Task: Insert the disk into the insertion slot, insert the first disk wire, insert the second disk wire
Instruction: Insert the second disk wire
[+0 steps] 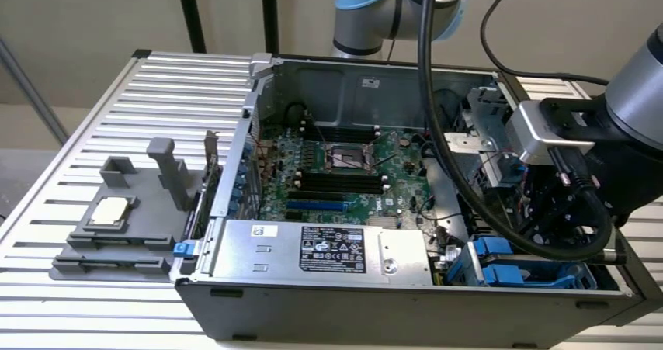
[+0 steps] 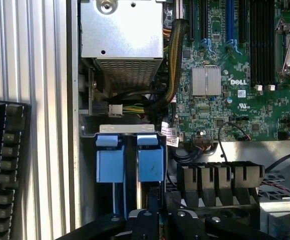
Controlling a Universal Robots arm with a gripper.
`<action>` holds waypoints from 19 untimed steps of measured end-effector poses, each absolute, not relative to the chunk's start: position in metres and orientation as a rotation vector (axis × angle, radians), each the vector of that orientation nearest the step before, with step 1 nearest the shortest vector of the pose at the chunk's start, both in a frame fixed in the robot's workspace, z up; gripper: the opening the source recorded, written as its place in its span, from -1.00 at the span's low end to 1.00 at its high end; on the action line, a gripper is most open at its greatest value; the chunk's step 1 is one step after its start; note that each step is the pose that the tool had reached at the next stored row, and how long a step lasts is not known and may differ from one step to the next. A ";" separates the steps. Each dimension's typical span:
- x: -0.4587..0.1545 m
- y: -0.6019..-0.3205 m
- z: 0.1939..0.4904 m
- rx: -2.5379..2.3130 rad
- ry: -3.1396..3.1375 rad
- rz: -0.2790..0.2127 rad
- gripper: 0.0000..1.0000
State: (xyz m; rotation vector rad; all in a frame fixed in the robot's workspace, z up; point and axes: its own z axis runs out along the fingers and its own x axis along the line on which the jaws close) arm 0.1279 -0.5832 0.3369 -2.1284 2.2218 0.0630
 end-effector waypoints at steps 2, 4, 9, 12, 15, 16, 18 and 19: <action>0.128 -0.583 0.337 -2.128 2.222 0.064 -0.64; 0.128 -0.583 0.342 -2.128 2.222 0.064 -0.51; 0.120 -0.584 0.353 -2.128 2.221 0.062 -0.51; 0.110 -0.584 0.355 -2.126 2.219 0.058 -0.51; 0.110 -0.584 0.355 -2.126 2.218 0.058 -0.51; 0.110 -0.584 0.355 -2.126 2.218 0.058 -0.51; 0.110 -0.584 0.356 -2.126 2.218 0.058 -0.51; 0.110 -0.584 0.356 -2.126 2.218 0.058 -0.51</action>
